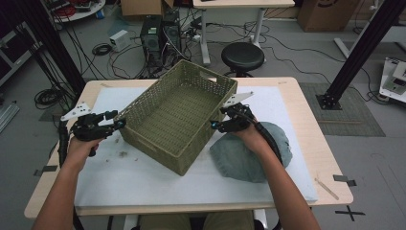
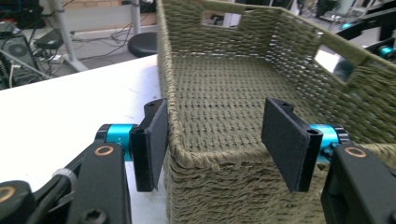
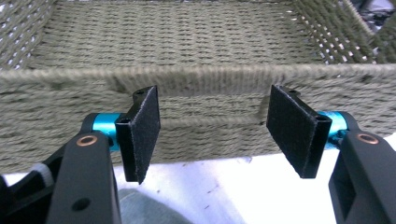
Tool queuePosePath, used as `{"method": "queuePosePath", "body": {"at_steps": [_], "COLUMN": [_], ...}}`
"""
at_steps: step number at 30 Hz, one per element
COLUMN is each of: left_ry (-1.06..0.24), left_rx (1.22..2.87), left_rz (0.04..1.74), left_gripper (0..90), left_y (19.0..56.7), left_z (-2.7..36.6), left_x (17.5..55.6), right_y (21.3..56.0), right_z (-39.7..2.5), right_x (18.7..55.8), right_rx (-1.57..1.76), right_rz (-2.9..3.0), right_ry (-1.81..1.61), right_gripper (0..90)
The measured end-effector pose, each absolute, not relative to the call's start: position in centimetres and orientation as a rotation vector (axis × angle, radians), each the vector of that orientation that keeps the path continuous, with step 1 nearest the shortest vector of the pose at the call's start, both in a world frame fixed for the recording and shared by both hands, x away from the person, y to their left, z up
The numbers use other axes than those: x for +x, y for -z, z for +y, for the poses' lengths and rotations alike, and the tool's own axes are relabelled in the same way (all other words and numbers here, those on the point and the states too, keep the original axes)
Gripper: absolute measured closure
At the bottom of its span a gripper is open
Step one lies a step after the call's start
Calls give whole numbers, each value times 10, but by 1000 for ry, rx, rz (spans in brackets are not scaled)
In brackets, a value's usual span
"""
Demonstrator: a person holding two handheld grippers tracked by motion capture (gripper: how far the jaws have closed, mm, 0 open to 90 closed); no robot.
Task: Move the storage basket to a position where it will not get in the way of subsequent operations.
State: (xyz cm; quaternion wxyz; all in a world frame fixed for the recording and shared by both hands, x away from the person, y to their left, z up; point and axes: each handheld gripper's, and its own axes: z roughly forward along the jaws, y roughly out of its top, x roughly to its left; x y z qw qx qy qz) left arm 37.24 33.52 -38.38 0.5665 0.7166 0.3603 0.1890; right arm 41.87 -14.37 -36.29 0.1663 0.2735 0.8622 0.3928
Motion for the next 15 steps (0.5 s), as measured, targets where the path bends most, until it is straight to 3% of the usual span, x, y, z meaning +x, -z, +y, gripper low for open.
{"method": "queuePosePath", "body": {"at_steps": [15], "left_ry": [-415], "left_rx": [1684], "left_rz": [782], "left_gripper": [418], "left_y": [385], "left_z": [335], "left_x": [339], "right_y": [374], "right_z": [-132], "right_x": [420], "right_rx": [767], "right_rz": [2486], "right_ry": [-1004], "right_gripper": [385]}}
